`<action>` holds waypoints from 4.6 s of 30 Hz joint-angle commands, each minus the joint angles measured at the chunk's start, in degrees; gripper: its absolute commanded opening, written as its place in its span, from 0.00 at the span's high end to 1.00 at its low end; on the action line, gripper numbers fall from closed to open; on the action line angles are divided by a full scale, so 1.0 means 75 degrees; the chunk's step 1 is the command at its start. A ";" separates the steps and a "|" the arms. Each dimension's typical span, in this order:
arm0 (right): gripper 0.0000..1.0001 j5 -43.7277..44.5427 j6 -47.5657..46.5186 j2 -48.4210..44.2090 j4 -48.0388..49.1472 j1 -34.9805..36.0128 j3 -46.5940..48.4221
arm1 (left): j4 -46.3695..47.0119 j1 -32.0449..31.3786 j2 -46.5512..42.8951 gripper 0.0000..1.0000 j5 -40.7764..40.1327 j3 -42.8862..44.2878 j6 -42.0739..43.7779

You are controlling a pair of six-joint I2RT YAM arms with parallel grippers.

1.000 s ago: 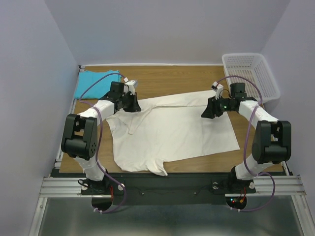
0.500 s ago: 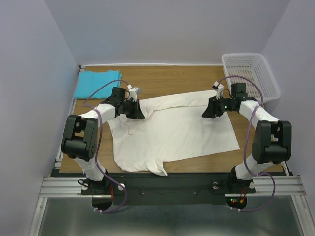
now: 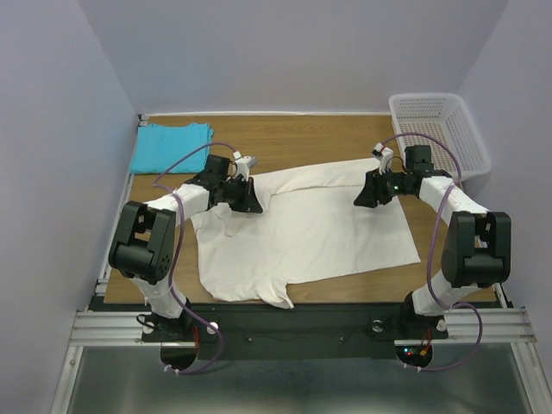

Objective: Fold and stack the t-shirts

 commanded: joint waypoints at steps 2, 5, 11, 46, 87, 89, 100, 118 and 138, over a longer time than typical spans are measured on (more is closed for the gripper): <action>0.46 -0.0049 -0.0089 -0.0291 0.0223 -0.0094 0.0023 | 0.0023 -0.0034 -0.0162 0.89 -0.0156 -0.0082 -0.0085; 0.46 -0.0061 -0.0089 -0.0291 0.0223 -0.0105 0.0023 | -0.0199 -0.0046 -0.0279 0.56 -0.0156 -0.0094 0.0079; 0.46 -0.0061 -0.0089 -0.0279 0.0223 -0.0117 0.0023 | -0.0527 -0.0046 -0.0993 0.47 -0.0073 -0.0071 0.0185; 0.45 0.0724 0.6424 0.3024 0.1733 0.3913 0.2683 | 0.0469 0.0224 -0.7169 0.27 -0.4421 -0.4453 -0.5007; 0.99 0.1193 0.8678 0.4139 0.2344 0.4840 0.3258 | 0.1711 0.0224 -0.5740 0.36 -0.4374 -0.4981 -0.4186; 0.99 0.1228 0.8549 0.4033 0.2344 0.4758 0.3176 | 0.1722 0.0235 -0.5716 0.36 -0.4398 -0.4981 -0.4186; 0.96 0.1006 0.8033 0.3868 0.2332 0.4406 0.3082 | 0.1956 0.0223 -0.5436 0.36 -0.4305 -0.5016 -0.4163; 0.59 0.1239 0.6804 0.3705 0.1818 0.4278 0.3269 | 0.1817 0.0224 -0.5353 0.36 -0.4410 -0.4747 -0.3859; 0.58 -0.0822 0.3567 0.3188 0.0867 0.3492 0.3655 | 0.2530 0.0259 -0.4884 0.41 -0.3508 -0.4348 -0.3858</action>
